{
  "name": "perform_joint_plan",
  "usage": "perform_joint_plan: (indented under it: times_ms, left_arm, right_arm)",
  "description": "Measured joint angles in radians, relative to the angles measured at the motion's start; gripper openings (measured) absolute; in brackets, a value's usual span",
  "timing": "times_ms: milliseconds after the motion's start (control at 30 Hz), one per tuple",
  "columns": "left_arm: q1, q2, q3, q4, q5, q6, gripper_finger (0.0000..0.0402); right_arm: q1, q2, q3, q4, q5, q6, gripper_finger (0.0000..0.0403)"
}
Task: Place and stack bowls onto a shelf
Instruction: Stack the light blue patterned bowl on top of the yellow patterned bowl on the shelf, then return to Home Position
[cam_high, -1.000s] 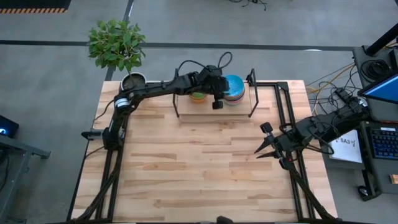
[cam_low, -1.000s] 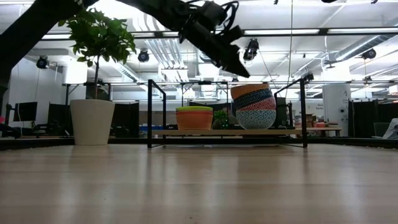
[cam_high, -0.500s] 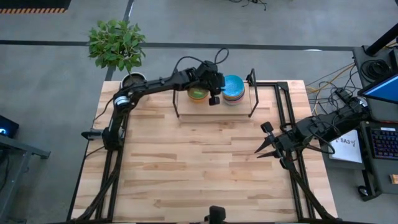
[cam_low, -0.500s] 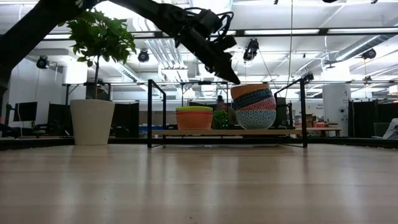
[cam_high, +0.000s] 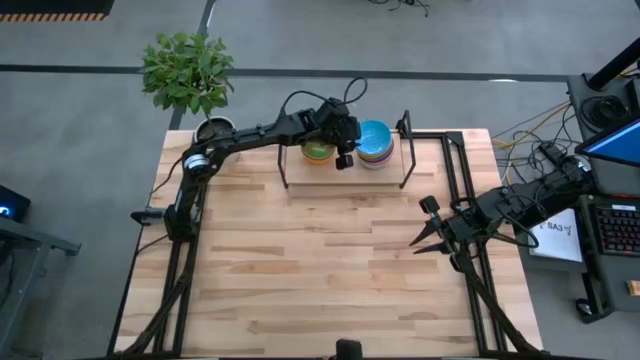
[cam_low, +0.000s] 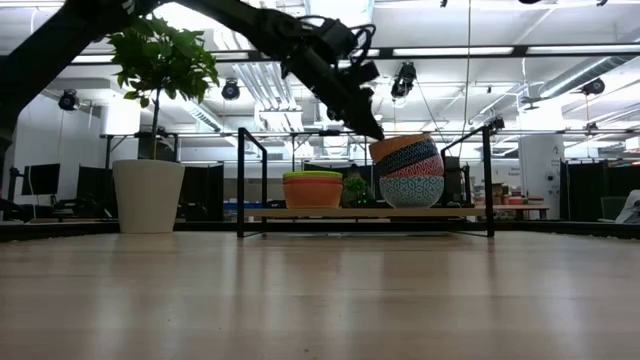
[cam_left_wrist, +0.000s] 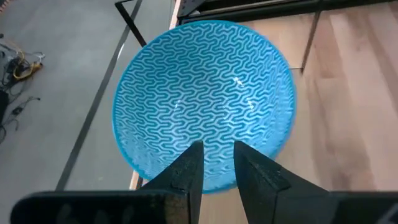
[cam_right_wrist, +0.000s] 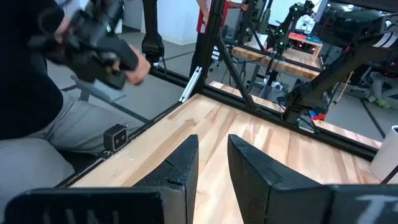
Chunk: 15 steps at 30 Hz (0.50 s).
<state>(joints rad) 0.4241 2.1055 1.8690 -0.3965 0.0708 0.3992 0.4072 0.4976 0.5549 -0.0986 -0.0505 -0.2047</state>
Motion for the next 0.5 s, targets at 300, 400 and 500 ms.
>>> perform_joint_plan:
  times_ms: [300,400,500]
  left_arm:
    - [-0.125,-0.237,-0.084,-0.220,0.040,-0.017,0.0050]
    - [-0.186,-0.381,-0.235,-0.177,0.039,-0.043,0.0041]
    - [-0.273,-0.546,-0.448,-0.037,0.040,-0.123,0.0039]
  right_arm:
    - [-0.018,0.002,-0.088,0.185,0.000,-0.084,0.0075]
    - [-0.059,0.001,-0.123,0.258,0.000,-0.081,0.0075]
    - [-0.119,0.001,-0.148,0.286,0.000,-0.051,0.0075]
